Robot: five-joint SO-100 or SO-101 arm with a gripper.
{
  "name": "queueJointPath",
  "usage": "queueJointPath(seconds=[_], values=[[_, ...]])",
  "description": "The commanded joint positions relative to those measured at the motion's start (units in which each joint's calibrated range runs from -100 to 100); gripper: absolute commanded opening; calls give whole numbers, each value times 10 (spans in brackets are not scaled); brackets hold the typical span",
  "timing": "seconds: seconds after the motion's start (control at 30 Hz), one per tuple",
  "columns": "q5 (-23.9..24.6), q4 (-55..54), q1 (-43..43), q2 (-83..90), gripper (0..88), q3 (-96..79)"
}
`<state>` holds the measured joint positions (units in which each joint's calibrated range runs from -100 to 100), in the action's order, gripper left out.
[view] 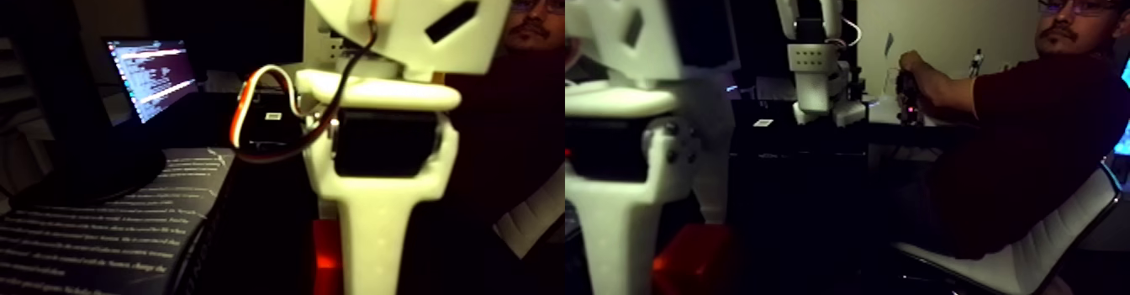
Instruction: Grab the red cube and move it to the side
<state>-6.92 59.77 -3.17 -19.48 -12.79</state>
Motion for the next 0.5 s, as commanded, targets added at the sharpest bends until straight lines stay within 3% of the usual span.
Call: queueJointPath(seconds=[0.0, 0.1, 0.27, 0.47], values=[[2, -5, -2, 7, 330, 10], [2, -5, -2, 7, 257, 10], [2, -6, -2, 7, 6, 10], [2, -5, 2, 7, 65, 10]])
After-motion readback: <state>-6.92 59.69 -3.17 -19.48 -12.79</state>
